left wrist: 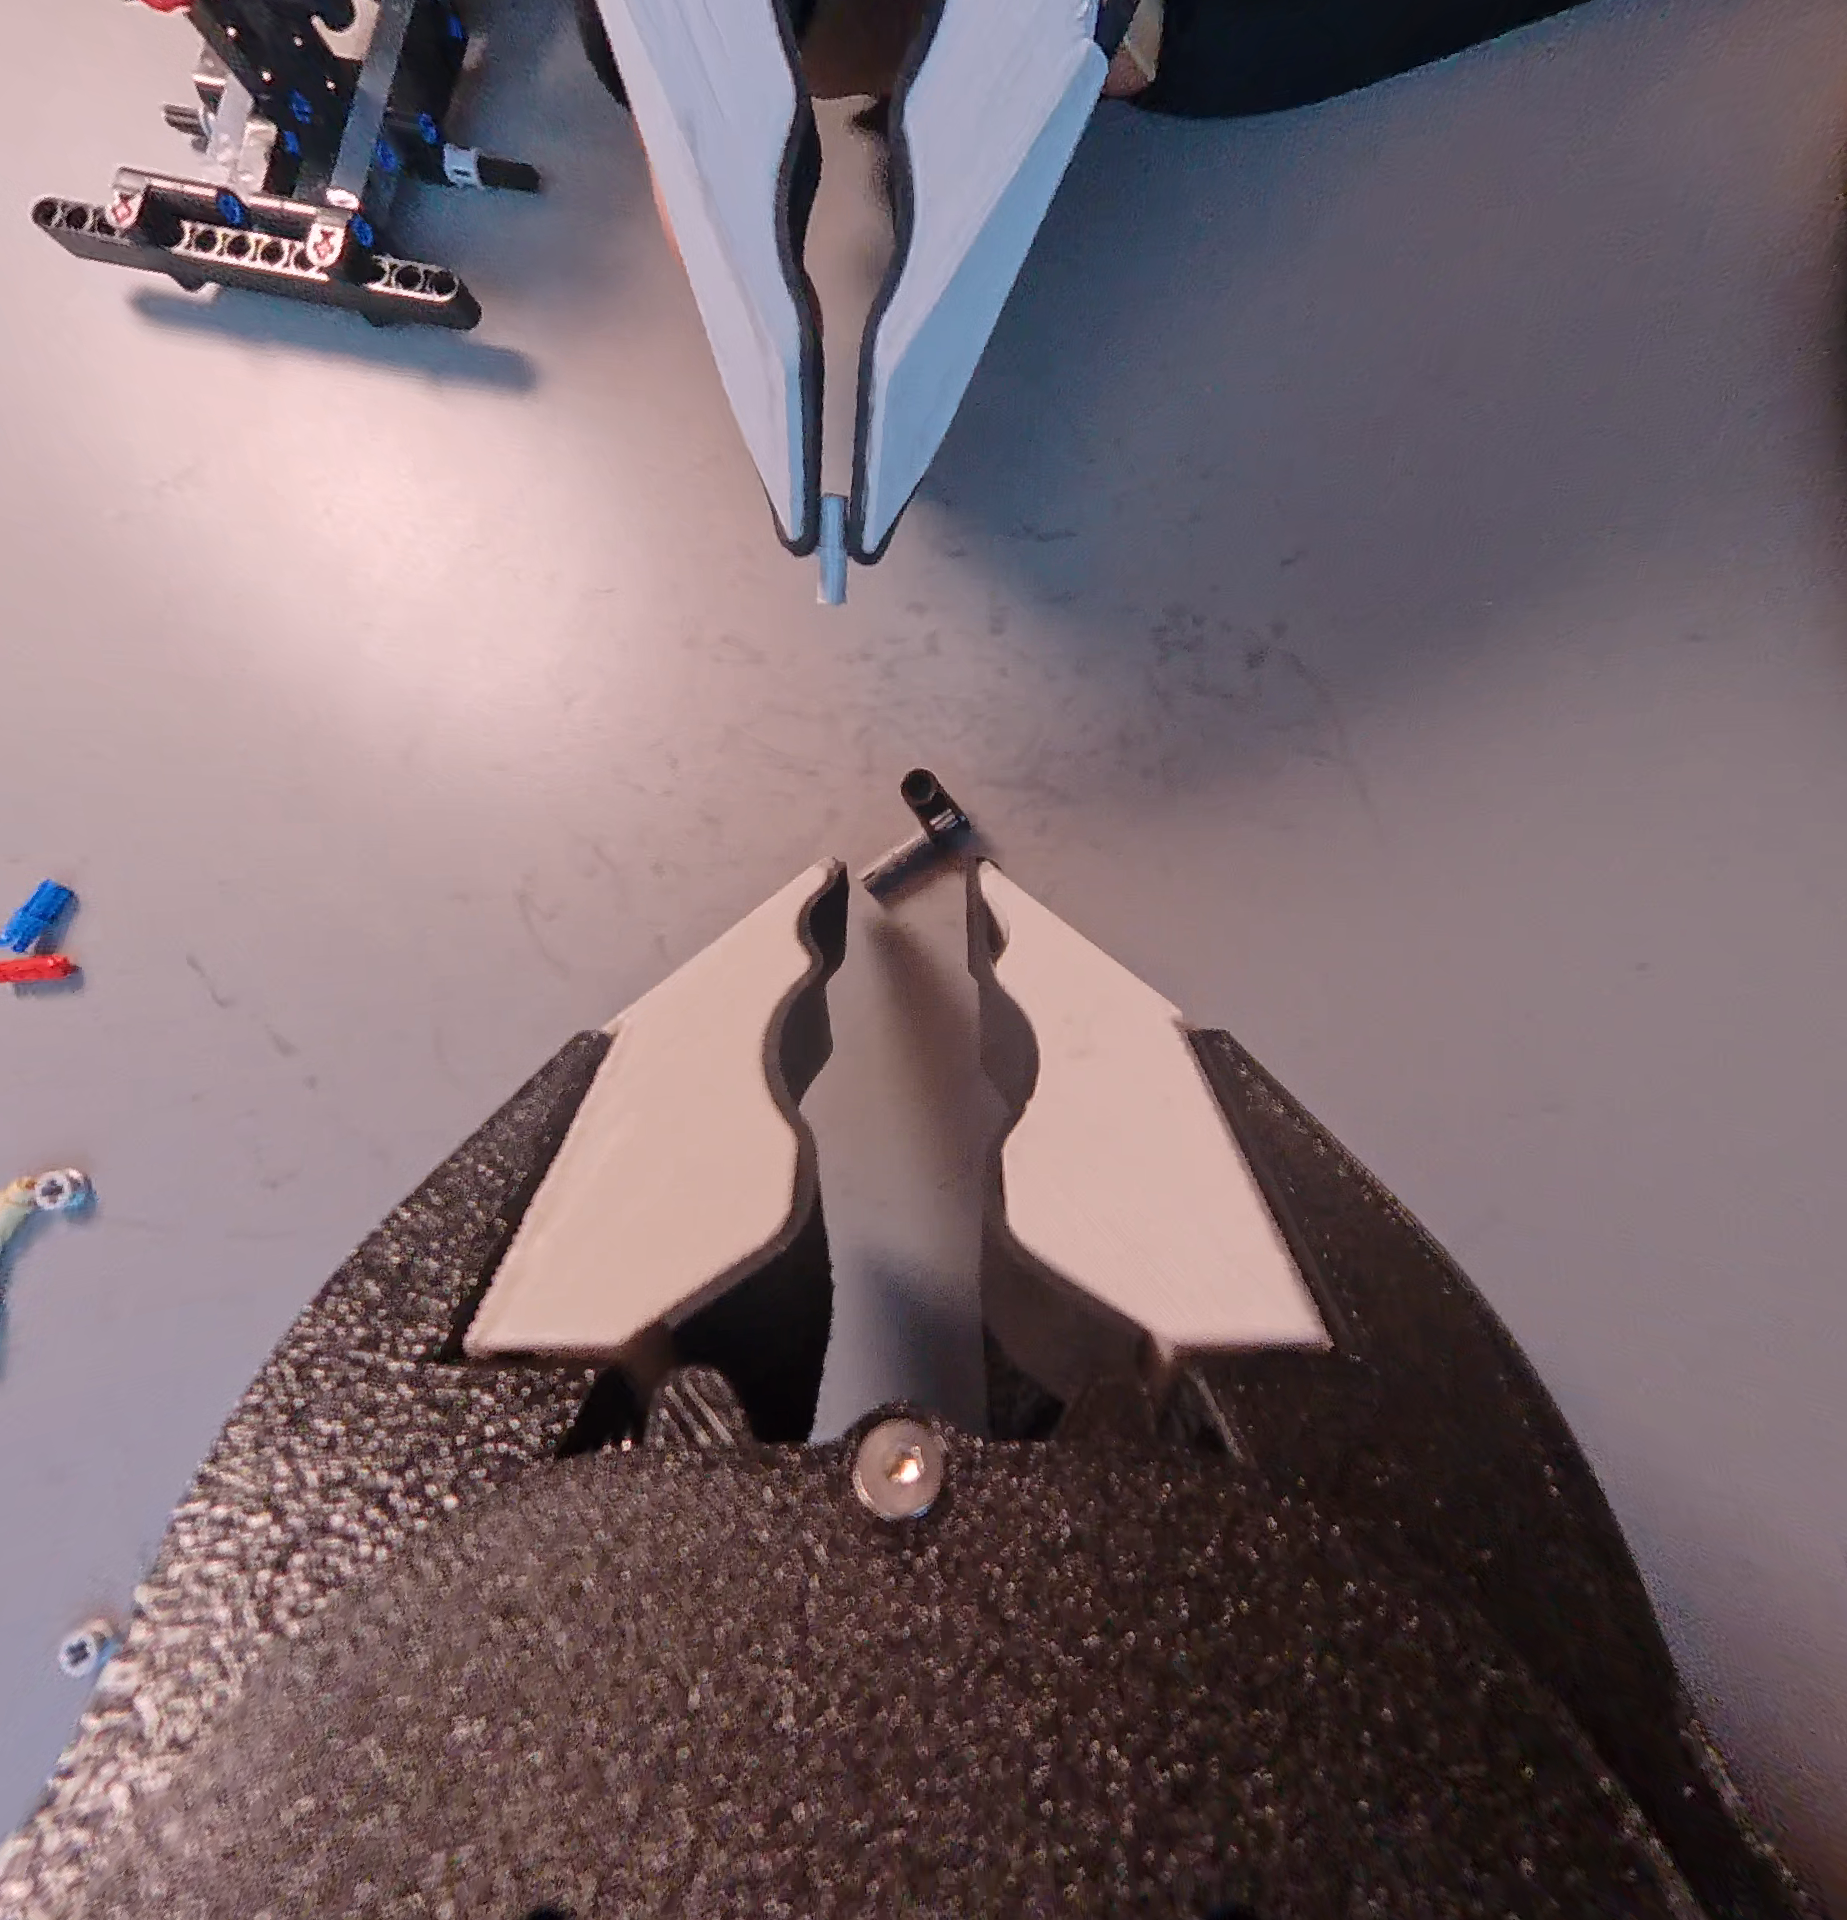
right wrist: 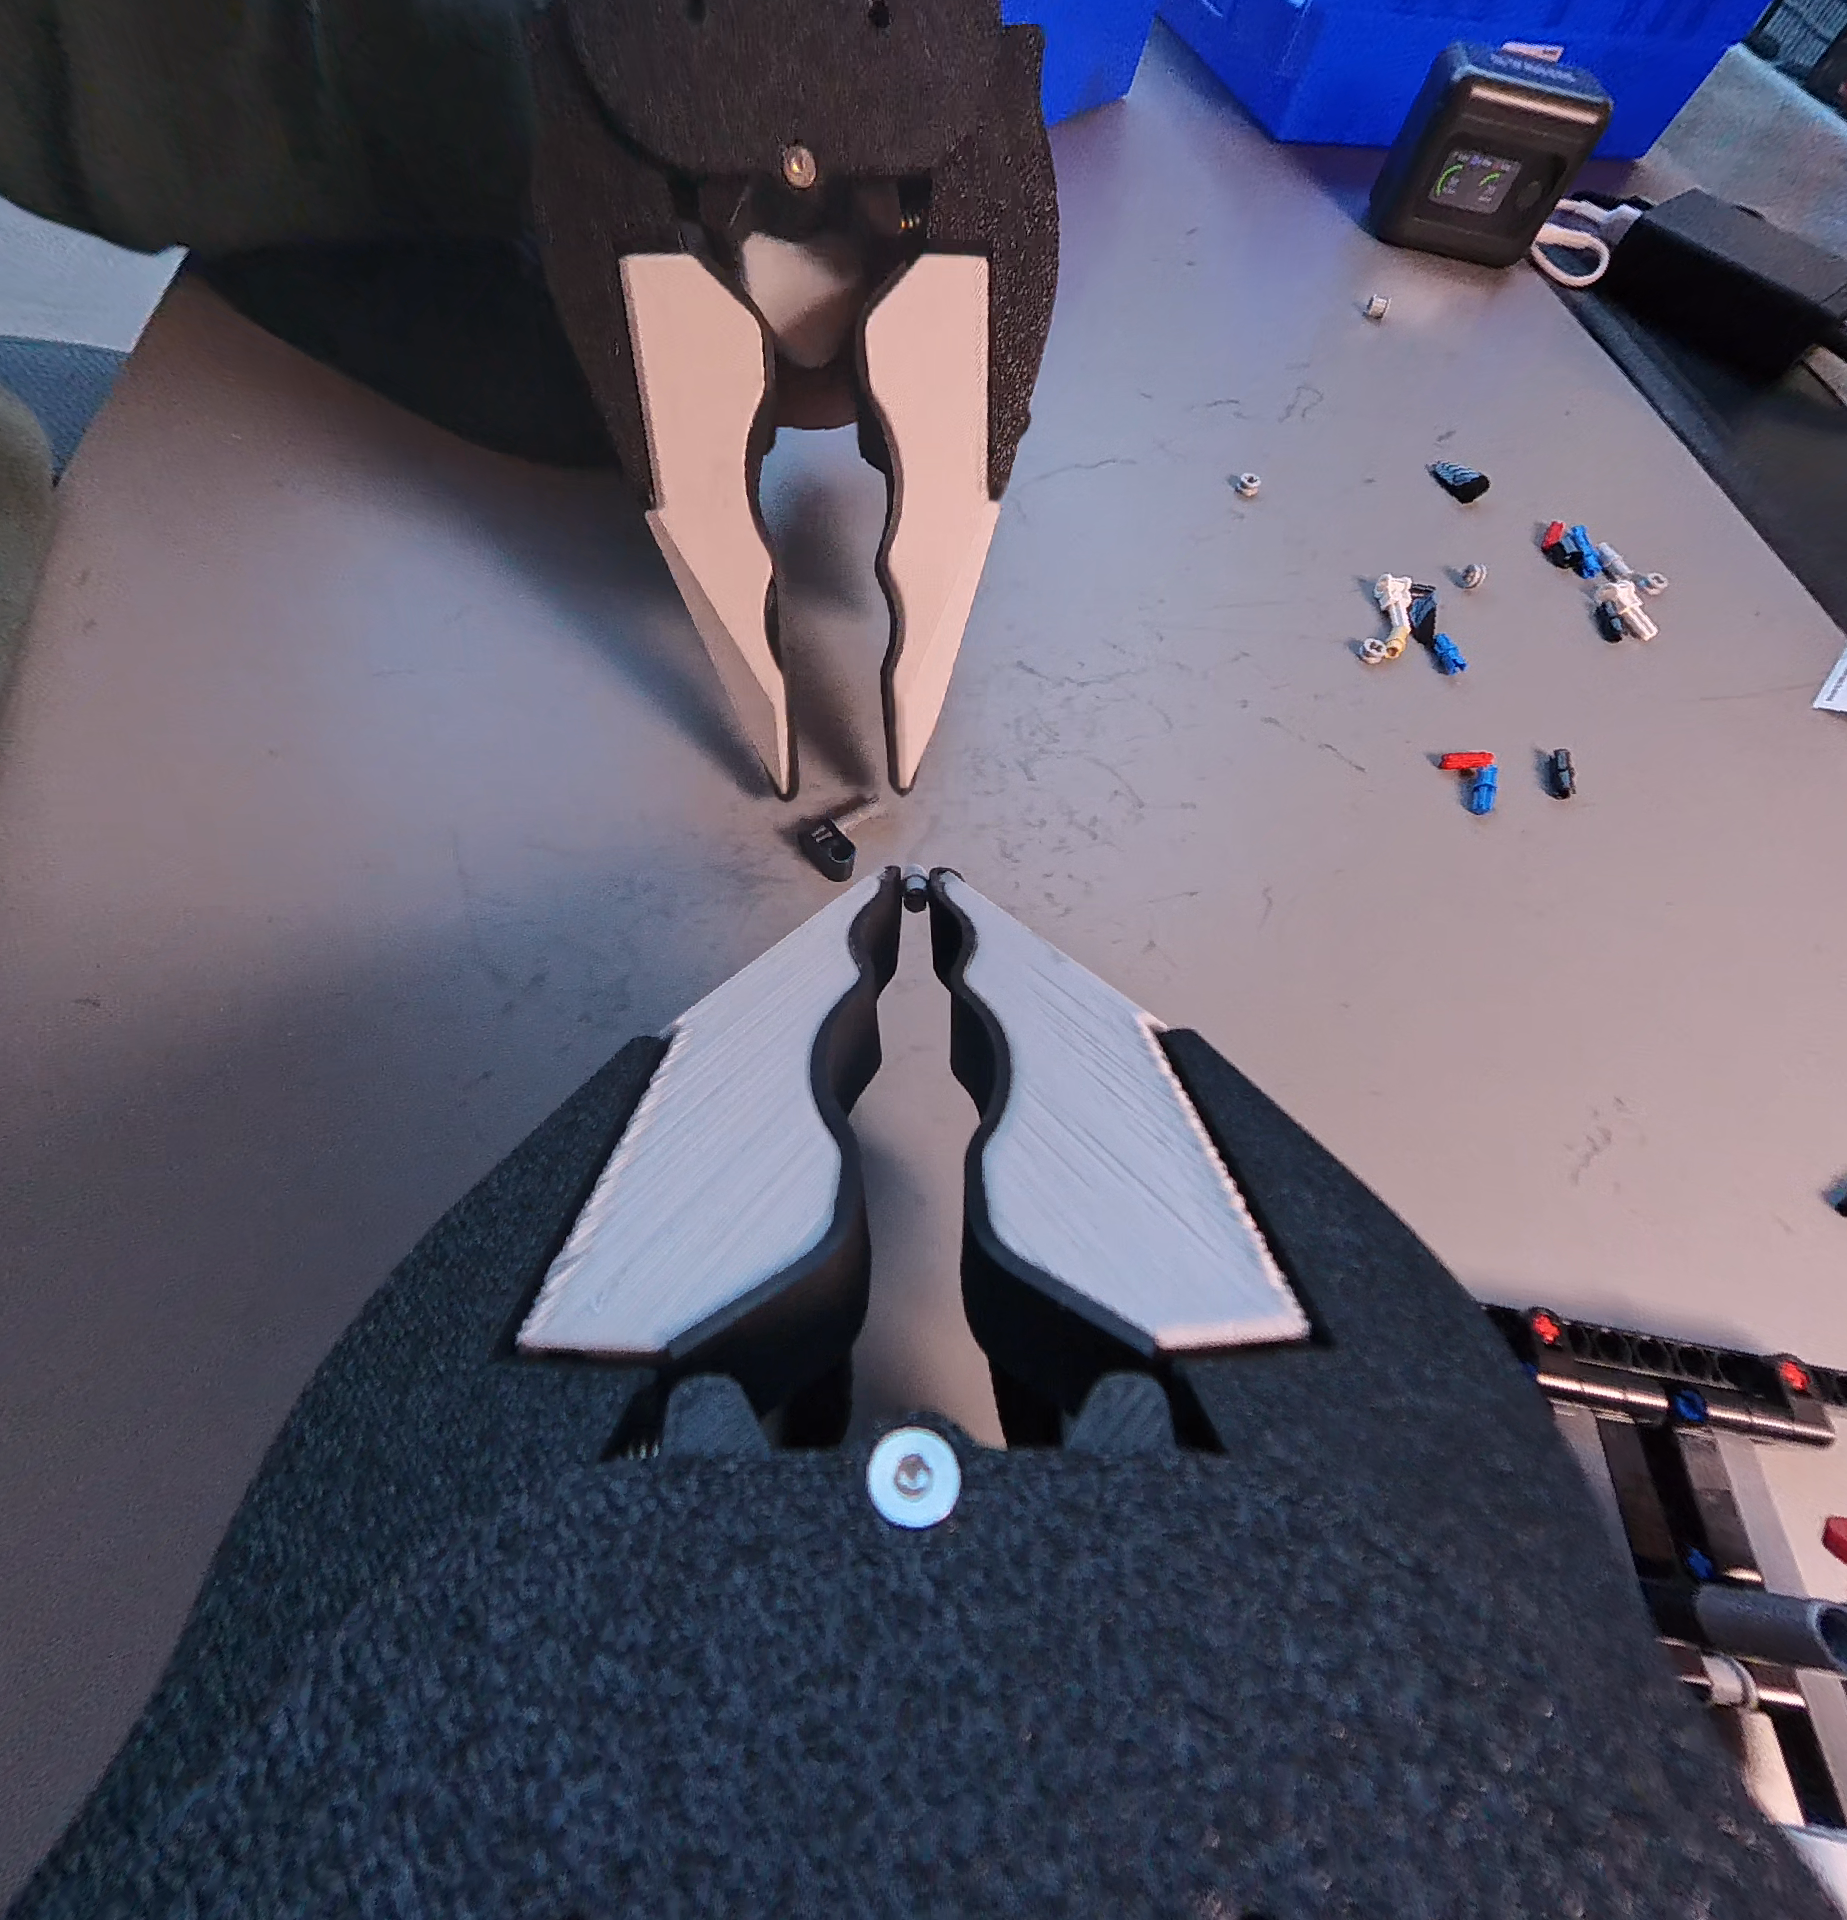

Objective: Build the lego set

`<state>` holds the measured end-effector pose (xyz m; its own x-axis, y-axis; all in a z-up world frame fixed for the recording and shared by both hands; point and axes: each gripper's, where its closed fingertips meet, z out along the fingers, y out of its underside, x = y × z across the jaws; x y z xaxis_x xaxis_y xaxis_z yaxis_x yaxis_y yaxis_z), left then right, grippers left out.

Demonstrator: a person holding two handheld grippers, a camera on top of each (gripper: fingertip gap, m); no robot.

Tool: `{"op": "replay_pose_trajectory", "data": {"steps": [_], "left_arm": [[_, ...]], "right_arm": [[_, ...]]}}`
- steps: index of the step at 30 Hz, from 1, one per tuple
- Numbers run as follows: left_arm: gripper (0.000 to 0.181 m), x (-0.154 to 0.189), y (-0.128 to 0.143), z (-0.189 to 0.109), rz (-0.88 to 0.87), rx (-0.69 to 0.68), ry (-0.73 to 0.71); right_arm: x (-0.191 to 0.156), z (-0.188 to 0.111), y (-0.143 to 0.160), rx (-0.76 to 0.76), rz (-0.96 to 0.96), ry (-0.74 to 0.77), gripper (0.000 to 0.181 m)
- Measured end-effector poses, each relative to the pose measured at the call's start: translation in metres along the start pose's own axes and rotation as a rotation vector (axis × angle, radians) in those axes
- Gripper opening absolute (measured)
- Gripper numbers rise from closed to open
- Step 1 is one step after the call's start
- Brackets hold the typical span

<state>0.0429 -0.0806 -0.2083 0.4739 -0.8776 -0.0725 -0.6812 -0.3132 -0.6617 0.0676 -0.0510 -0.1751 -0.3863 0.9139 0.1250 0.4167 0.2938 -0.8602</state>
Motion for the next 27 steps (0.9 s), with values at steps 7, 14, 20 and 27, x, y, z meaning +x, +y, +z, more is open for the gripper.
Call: {"op": "replay_pose_trajectory", "data": {"steps": [7, 14, 20, 27], "left_arm": [[0.0, 0.003, 0.001, 0.007, 0.012, -0.021, 0.094], [0.0, 0.007, -0.007, 0.003, -0.275, 0.026, 0.258], [0.016, 0.018, -0.018, 0.002, -0.189, 0.028, 0.193], [0.023, 0.023, -0.02, 0.014, 0.049, -0.014, 0.084]], "right_arm": [[0.0, -0.001, 0.0, 0.005, 0.005, -0.003, 0.004], [-0.003, -0.001, 0.0, 0.001, -0.01, -0.013, 0.004], [-0.001, -0.001, 0.001, 0.0, 0.0, -0.006, 0.004], [-0.001, -0.001, 0.001, -0.003, -0.004, -0.003, 0.004]]}}
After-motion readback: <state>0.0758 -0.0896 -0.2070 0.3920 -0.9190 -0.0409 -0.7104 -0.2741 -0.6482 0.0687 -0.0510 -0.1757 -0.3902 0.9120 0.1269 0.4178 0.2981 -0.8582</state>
